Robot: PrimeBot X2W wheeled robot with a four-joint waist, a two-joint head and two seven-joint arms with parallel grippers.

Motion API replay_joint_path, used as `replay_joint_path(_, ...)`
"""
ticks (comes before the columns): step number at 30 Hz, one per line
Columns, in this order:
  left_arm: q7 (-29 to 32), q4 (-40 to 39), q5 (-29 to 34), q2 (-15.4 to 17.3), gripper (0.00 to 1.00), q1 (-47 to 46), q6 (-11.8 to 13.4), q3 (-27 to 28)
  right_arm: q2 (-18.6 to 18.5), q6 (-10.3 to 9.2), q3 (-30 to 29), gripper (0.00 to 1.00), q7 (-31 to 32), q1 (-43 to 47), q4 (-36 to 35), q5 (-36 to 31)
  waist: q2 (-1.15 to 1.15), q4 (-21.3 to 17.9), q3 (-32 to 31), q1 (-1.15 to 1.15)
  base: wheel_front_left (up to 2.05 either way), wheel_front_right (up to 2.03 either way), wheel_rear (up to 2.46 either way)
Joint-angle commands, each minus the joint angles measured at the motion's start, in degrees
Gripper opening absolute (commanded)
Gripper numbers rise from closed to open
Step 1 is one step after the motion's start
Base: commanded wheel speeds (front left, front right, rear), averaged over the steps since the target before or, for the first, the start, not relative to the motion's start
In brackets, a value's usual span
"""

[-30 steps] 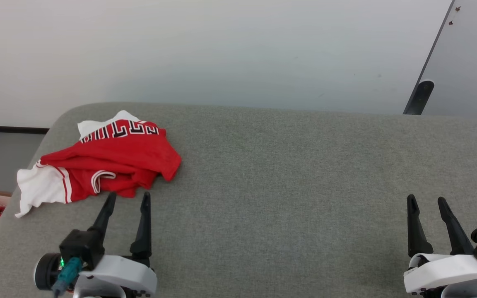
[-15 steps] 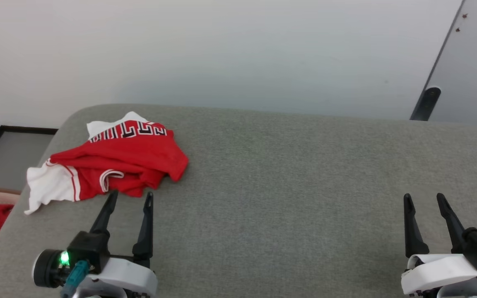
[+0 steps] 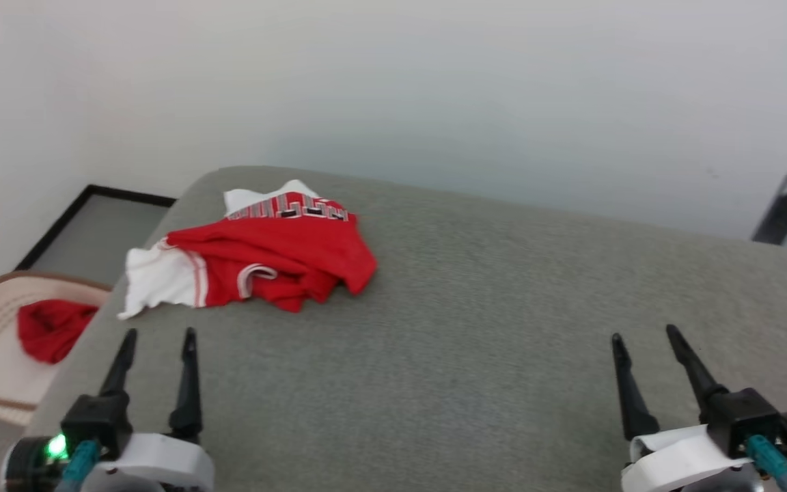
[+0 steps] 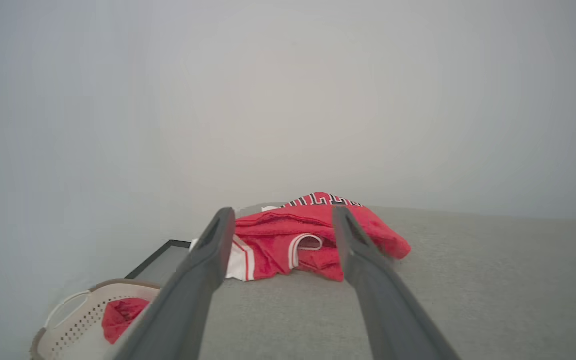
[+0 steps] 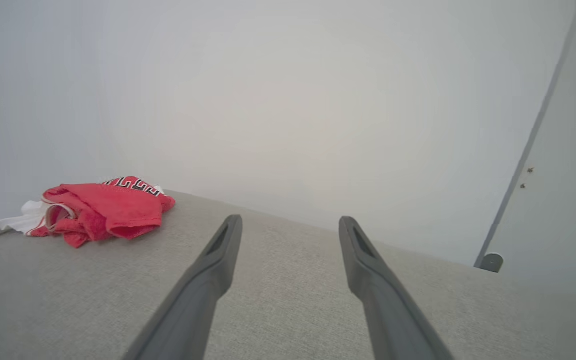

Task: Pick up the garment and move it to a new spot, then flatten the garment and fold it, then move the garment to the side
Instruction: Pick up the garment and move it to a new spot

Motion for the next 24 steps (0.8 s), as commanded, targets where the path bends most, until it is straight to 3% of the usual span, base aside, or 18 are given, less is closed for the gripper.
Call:
replay_joint_path(1, -0.45, 0.0, 1.3, 0.21, 1.0, 0.76, 0.31, 0.75, 0.1, 0.04, 0.69, 1.0, -0.48, 0.71, 0.08, -1.05, 0.0, 4.25, -1.56, 0.0, 0.0, 0.0, 0.0)
replay_joint_path(10, -0.48, 0.02, 0.73, -1.08, 1.0, 2.76, 0.32, 5.35, 0.16, 0.03, 3.84, 1.0, -0.61, -0.33, 1.53, 0.01, 0.0, 9.34, -2.4, 0.0, 0.0, 0.0, 0.0)
replay_joint_path(17, 0.27, 4.28, -3.04, -1.69, 1.0, -1.78, -2.54, 6.26, -0.35, 0.03, 4.01, 1.0, -0.61, -1.15, 1.88, -0.44, 0.0, 9.04, -0.87, 0.0, 0.0, 0.0, 0.0)
replay_joint_path(20, 5.68, 6.34, -6.22, 0.36, 1.0, -7.26, -4.41, 5.53, -1.13, 0.03, 4.49, 1.0, -0.61, -1.87, 1.9, -0.6, 0.0, 7.65, 0.76, 0.0, 0.0, 0.0, 0.0)
replay_joint_path(24, 14.44, 6.78, -9.65, 5.72, 1.0, -16.85, -5.66, 3.97, -2.42, 0.03, 5.44, 1.0, -0.05, -3.82, 0.83, -1.13, 0.0, 5.06, 4.85, 0.0, 0.0, 0.0, 0.0)
